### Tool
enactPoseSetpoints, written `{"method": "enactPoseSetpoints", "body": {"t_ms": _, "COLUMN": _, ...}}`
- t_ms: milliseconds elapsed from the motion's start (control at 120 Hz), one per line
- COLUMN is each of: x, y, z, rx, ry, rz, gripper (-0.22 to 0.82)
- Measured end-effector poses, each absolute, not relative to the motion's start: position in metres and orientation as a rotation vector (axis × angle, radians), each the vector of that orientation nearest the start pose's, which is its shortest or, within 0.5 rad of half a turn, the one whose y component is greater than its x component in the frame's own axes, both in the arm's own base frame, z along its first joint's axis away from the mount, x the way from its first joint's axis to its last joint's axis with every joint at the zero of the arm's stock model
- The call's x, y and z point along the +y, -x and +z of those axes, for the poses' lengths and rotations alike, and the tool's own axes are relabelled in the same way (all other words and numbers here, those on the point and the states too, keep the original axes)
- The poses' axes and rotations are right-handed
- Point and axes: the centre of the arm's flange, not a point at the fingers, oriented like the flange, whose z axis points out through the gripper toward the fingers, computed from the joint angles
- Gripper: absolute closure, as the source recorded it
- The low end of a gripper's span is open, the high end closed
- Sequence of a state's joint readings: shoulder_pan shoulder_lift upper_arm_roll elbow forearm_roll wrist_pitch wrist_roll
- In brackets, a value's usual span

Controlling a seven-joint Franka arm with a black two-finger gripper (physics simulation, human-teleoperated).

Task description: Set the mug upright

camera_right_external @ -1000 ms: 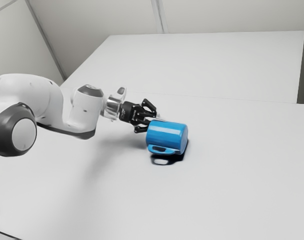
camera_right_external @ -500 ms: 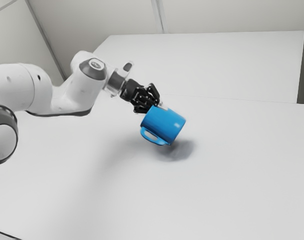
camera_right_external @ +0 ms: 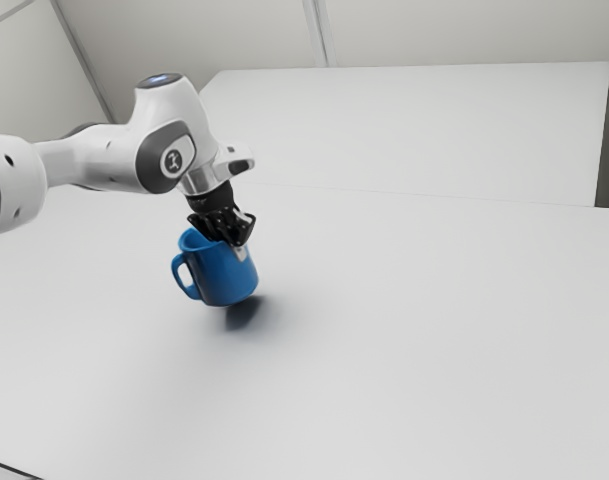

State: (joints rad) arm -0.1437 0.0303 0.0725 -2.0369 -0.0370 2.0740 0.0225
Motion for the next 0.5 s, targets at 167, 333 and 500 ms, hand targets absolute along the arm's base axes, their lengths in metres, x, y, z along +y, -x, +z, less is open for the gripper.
{"method": "enactPoseSetpoints", "body": {"t_ms": 167, "x": -0.044, "y": -0.559, "z": 0.422, "rx": 0.074, "ry": 3.139, "rz": -0.024, "gripper": 0.71}}
{"method": "enactPoseSetpoints", "body": {"t_ms": 333, "x": -0.046, "y": -0.568, "z": 0.403, "rx": 0.023, "ry": 3.131, "rz": -0.046, "gripper": 0.71}}
{"method": "enactPoseSetpoints", "body": {"t_ms": 500, "x": -0.054, "y": -0.576, "z": 0.381, "rx": -0.01, "ry": 3.133, "rz": -0.051, "gripper": 0.71}}
